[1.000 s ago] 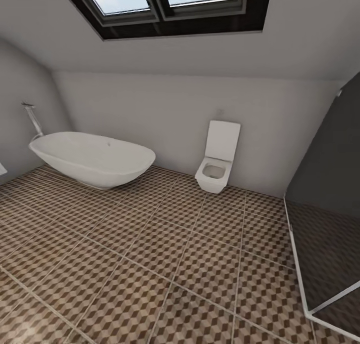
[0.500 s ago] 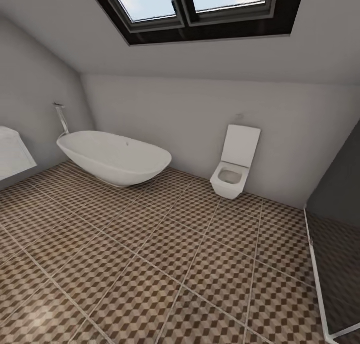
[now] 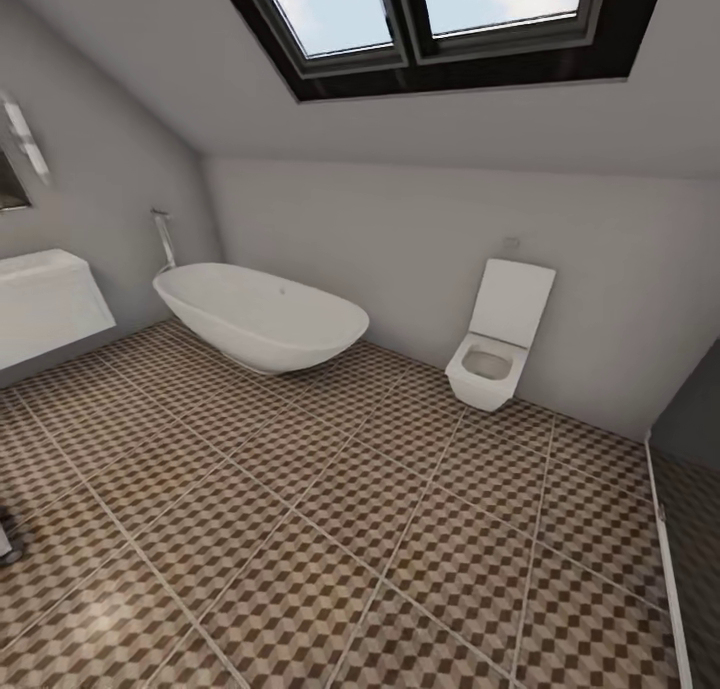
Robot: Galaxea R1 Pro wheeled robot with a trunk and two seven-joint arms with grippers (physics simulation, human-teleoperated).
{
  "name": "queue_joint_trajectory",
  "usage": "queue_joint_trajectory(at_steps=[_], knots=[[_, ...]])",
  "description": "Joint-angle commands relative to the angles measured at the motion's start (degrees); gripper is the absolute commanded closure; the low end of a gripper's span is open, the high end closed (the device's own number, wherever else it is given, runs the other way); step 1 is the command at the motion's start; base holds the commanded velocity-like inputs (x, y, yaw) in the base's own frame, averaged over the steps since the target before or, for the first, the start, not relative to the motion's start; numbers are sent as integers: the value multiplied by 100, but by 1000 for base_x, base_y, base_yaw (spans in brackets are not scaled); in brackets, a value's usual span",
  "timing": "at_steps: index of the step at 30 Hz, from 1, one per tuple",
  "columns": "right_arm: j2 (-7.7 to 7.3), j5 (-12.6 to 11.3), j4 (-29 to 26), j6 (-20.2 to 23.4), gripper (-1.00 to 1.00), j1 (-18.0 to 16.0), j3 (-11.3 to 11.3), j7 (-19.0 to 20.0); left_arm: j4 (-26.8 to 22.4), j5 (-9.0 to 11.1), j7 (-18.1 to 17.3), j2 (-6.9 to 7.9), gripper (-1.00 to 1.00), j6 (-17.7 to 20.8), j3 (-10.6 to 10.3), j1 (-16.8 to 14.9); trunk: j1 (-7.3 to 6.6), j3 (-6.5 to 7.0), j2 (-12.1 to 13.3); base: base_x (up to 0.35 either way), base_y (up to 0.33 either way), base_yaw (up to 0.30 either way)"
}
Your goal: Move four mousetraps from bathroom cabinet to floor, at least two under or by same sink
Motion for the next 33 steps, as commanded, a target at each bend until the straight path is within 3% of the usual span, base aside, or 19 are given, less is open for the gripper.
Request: queue_joint_trajectory(at_steps=[1, 16, 33], knots=[[-1, 40, 20, -42, 100, -9, -13, 5, 5, 3, 13, -2, 100, 34, -48, -6, 2, 1, -6, 0, 0, 123], [22, 41, -10, -27, 100, -9, -7, 16, 5, 3, 13, -2, 100, 34, -48, -6, 2, 95, -6, 0, 0, 70], [25, 40, -5, -32, 100, -9, -7, 3, 5, 3, 13, -4, 100, 34, -47, -6, 2, 24, -6, 0, 0, 81]])
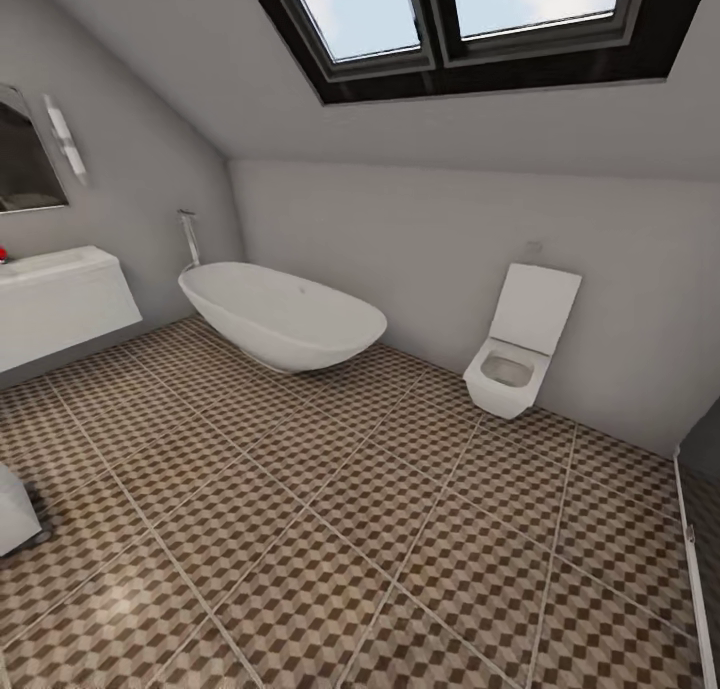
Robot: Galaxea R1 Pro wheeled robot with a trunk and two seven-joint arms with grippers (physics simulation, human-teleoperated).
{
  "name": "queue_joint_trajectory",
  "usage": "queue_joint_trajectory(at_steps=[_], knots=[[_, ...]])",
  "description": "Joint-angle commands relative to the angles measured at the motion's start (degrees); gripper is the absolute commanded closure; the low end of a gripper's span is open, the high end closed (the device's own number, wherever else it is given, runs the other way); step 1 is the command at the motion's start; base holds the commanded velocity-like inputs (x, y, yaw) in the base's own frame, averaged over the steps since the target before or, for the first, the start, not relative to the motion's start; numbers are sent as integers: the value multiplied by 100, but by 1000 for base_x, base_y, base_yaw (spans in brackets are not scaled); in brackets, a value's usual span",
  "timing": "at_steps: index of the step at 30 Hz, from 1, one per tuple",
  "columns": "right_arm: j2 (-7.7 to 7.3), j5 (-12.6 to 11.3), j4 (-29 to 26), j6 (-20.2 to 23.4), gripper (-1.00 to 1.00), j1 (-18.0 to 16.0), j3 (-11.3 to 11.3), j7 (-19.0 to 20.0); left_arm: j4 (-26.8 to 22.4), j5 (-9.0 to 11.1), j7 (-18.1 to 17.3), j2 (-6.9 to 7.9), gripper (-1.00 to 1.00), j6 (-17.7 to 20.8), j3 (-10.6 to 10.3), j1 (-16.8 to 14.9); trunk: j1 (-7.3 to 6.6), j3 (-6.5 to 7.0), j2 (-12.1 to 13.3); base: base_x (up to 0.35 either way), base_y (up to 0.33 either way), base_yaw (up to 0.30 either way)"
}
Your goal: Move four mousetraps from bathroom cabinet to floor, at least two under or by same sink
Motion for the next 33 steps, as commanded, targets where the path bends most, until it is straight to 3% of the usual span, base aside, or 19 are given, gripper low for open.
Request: queue_joint_trajectory(at_steps=[1, 26, 33], knots=[[0, 40, 20, -43, 100, -9, -10, 5, 3, 5, 12, -2, 100, 35, -49, -6, 1, -9, -7, 0, 0, 22], [6, 52, 17, -35, 100, -9, -10, 26, 3, 5, 12, 2, 100, 35, -49, -6, 1, 53, -7, 0, 0, 4], [-14, 49, 43, -35, 100, -9, -10, 8, 3, 5, 12, 2, 100, 35, -49, -6, 1, 53, -7, 0, 0, 224]])
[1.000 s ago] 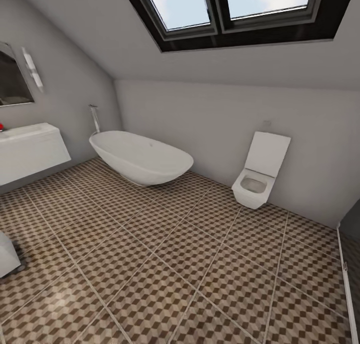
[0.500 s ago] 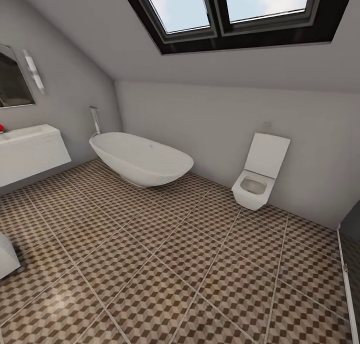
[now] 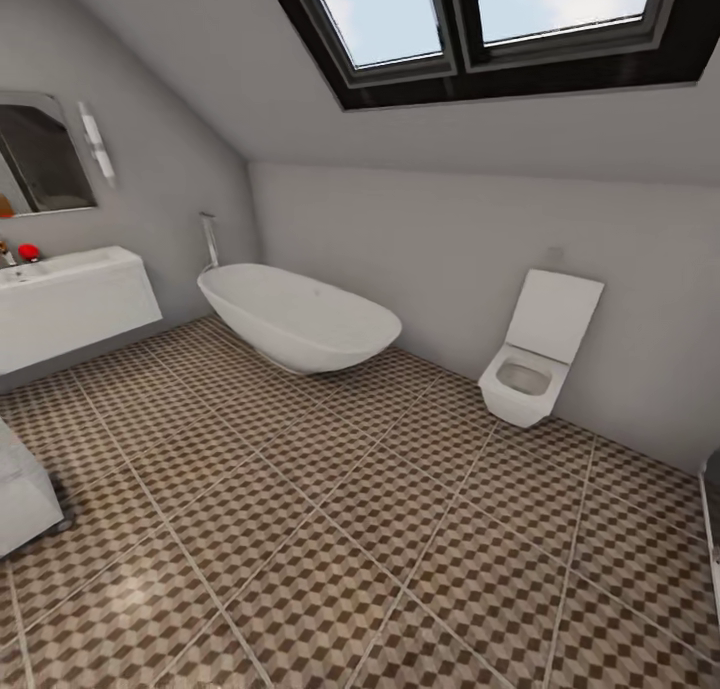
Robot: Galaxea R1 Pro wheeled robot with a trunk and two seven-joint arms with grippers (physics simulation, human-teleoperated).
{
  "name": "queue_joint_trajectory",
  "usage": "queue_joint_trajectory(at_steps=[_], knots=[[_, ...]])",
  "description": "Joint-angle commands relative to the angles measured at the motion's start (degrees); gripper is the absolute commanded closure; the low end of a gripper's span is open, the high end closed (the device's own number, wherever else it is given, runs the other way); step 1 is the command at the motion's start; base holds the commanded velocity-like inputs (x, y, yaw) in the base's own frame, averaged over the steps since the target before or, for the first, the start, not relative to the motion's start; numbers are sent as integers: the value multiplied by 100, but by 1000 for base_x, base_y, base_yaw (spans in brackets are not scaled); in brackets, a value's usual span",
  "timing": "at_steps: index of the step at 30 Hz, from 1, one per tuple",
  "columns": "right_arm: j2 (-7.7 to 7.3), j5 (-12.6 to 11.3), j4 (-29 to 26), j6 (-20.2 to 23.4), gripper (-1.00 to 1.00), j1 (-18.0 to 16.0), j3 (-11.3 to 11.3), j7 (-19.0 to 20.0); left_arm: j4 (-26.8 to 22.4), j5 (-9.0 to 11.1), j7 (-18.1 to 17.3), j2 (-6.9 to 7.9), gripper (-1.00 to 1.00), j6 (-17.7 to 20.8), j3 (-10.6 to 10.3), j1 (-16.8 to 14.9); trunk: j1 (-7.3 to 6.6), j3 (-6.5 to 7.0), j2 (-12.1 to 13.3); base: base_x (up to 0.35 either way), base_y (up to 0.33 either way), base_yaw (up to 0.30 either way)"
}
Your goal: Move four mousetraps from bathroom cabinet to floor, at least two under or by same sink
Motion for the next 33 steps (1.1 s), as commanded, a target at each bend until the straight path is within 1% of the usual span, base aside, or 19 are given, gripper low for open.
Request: queue_joint_trajectory(at_steps=[1, 12, 24, 29, 33], knots=[[-2, 41, 20, -42, 100, -8, -13, 4, 6, 4, 11, -2, 100, 33, -48, -7, 1, -8, -7, 0, 0, 285], [-13, 41, 22, -42, 100, -8, -13, 3, 6, 4, 11, 0, 100, 33, -48, -7, 1, 6, -7, 0, 0, 293], [-22, 41, 22, -42, 100, -8, -13, -3, 6, 4, 11, 5, 100, 33, -48, -7, 1, 61, -7, 0, 0, 284], [-22, 41, 21, -53, 100, -8, -13, -4, 6, -4, 11, -16, 100, 33, -48, -7, 1, 88, -7, 0, 0, 257], [-19, 31, 15, -80, 100, -8, -13, -5, 0, 10, 11, 8, 100, 36, -41, -7, 1, 111, -7, 0, 0, 216]])
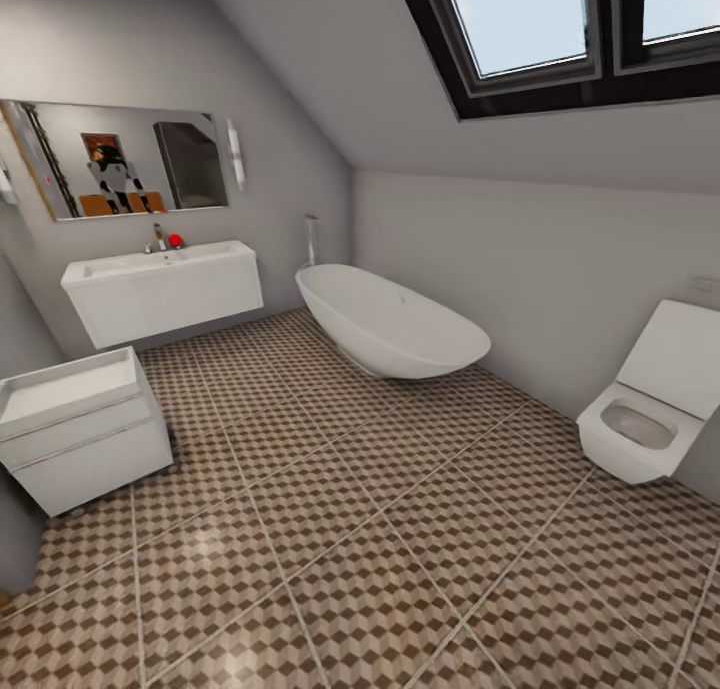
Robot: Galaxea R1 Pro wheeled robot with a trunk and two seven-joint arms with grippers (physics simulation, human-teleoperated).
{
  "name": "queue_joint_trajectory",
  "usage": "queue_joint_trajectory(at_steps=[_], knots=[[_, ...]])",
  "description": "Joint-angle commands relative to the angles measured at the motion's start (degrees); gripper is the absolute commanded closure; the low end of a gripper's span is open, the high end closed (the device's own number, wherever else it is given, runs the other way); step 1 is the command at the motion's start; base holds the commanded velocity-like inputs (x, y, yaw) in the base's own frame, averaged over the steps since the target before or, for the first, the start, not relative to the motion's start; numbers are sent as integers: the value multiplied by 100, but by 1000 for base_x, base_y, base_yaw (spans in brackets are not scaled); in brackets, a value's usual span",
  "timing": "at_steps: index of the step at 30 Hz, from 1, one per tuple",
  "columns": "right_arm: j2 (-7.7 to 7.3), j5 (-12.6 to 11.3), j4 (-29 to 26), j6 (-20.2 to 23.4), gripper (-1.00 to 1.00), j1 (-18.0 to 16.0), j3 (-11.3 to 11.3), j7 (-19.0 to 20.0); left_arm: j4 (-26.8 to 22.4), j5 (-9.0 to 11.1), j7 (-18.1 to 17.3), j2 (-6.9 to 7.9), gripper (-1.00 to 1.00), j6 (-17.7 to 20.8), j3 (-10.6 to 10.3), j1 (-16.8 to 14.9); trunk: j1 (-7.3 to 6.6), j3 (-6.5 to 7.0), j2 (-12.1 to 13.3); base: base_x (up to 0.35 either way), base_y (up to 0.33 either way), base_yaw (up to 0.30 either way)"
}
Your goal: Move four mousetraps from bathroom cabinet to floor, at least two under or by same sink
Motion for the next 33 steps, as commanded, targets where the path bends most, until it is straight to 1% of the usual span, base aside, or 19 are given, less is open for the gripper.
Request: queue_joint_trajectory(at_steps=[1, 5, 27, 33], knots=[[5, 36, 14, -47, 100, -9, -12, 4, 4, 6, 11, -1, 100, 36, -47, -7, 2, -5, -7, 0, 0, 101], [26, 46, 12, -44, 100, -9, -11, 8, 2, 7, 9, 5, 100, 32, -46, -7, 2, -1, -7, 0, 0, 43], [39, 33, -25, -73, 100, -9, -13, 4, 7, -32, 8, 13, 100, 32, -60, -7, 2, 0, -7, 1, 0, 2], [40, 31, -43, -74, 100, -9, -19, 13, 18, -28, -49, 9, 100, 76, -80, -7, 2, 0, -7, 255, 0, 0]])
